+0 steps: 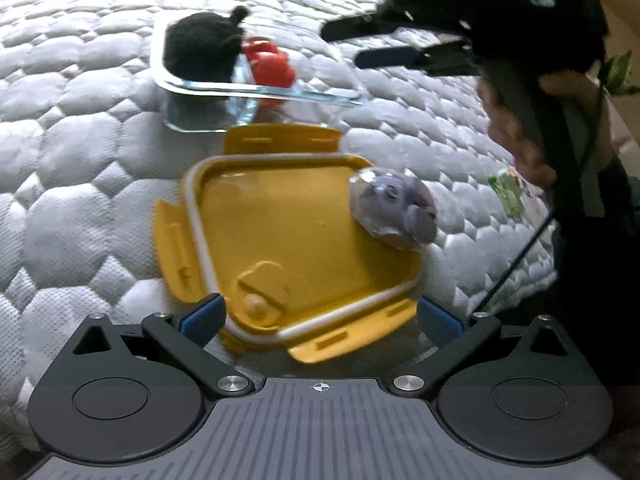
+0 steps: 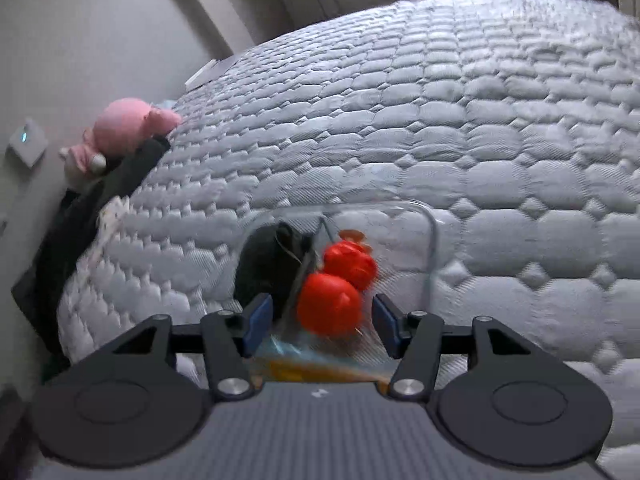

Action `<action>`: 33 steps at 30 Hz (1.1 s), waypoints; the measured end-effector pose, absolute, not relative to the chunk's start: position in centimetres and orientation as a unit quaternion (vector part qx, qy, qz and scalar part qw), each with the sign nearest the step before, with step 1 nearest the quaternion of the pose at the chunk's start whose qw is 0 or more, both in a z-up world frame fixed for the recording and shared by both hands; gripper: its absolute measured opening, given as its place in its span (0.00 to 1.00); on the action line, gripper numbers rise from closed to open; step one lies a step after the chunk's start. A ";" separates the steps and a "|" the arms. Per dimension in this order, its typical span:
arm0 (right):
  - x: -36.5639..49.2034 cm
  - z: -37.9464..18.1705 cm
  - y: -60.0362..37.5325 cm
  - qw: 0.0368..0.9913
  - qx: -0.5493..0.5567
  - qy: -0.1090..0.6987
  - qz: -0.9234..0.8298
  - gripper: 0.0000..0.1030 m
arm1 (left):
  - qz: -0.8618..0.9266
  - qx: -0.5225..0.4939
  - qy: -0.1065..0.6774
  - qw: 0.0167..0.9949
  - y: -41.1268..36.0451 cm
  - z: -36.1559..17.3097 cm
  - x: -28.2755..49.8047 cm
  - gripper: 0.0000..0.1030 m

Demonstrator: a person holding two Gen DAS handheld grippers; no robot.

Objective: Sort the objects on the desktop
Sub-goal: 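Grasp the lavender capsule toy on the lid with the right gripper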

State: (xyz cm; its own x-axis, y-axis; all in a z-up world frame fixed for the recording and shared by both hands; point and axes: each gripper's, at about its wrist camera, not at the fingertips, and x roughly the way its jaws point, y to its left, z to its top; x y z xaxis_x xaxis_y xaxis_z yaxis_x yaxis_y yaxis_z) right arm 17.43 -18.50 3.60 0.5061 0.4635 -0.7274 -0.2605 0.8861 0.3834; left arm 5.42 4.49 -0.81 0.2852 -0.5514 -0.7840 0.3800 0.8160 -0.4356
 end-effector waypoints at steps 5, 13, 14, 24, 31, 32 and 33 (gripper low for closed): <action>13.3 2.8 -20.7 0.854 0.031 0.470 0.219 0.70 | -0.328 -0.049 0.520 0.787 1.9 -0.2 4.4 1.00; 9.3 -0.5 -22.2 0.833 -0.017 0.483 0.269 0.72 | -0.351 0.007 0.518 0.780 -1.6 0.6 2.8 1.00; 9.2 -0.7 -22.4 0.832 -0.015 0.482 0.275 0.73 | -0.349 0.010 0.519 0.780 -1.8 0.6 2.7 1.00; 9.1 -1.7 -22.6 0.833 0.013 0.479 0.276 0.77 | -0.335 0.017 0.529 0.780 -2.3 0.4 2.7 1.00; 9.1 -1.4 -23.0 0.801 0.074 0.523 0.281 0.64 | -0.331 0.016 0.529 0.781 -1.8 0.0 2.8 1.00; 9.1 -1.4 -23.1 0.792 0.092 0.530 0.289 0.64 | -0.328 0.015 0.531 0.781 -1.6 -0.2 2.9 1.00; 9.1 -1.5 -23.3 0.783 0.109 0.536 0.297 0.64 | -0.325 0.011 0.533 0.781 -1.4 -0.4 3.1 1.00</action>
